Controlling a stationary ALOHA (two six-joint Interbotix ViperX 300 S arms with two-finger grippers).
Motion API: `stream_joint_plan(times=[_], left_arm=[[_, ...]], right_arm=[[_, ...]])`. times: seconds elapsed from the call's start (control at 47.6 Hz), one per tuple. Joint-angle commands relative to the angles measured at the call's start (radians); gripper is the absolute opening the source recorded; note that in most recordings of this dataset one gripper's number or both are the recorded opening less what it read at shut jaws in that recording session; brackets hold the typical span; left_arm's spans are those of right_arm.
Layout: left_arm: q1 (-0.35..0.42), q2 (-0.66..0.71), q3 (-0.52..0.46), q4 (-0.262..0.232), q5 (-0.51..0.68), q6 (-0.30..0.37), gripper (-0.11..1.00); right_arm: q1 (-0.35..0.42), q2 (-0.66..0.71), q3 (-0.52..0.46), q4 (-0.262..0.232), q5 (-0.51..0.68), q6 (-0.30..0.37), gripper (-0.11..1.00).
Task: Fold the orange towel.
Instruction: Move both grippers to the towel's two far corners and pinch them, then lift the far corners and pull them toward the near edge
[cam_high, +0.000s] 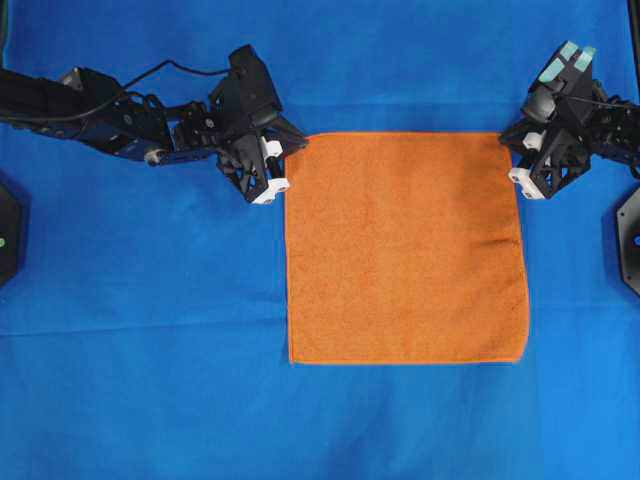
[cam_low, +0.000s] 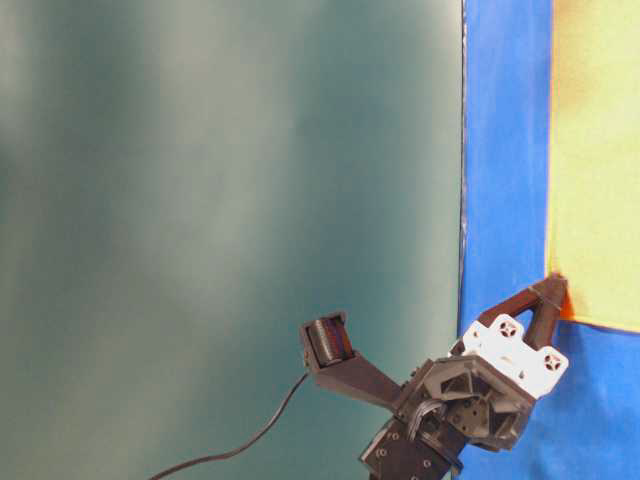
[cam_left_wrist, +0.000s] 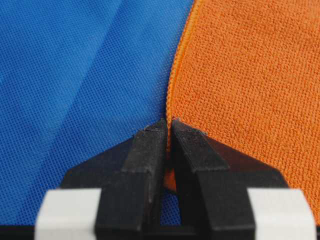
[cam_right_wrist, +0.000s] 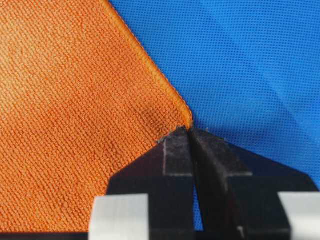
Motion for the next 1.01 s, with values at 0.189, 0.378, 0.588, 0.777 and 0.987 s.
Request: stream_joint_plan(times=[0.189,0.378,0.588,0.777,0.987], left_arm=[[0.002,-0.041,-0.015,0.0,0.032,0.032,0.02],[0.002,-0.112,-0.017,0.0,0.044,0.069,0.02],[-0.002,-0.133,-0.014,0.0,0.048,0.08,0.02],[-0.031,-0.149,-0.011,0.0,0.08,0.072,0.02],[-0.103,-0.224,-0.011,0.0,0.192,0.074,0.02]], right_arm=[[-0.003,-0.058,0.002,0.02,0.002,0.006,0.01],[-0.003,-0.166,0.002,0.026,0.064,0.006,0.01],[-0.003,-0.232,0.008,0.026,0.114,0.006,0.01],[0.008,-0.245,0.006,0.026,0.14,0.008,0.01],[0.101,-0.344,-0.009,0.04,0.284,0.054,0.01]])
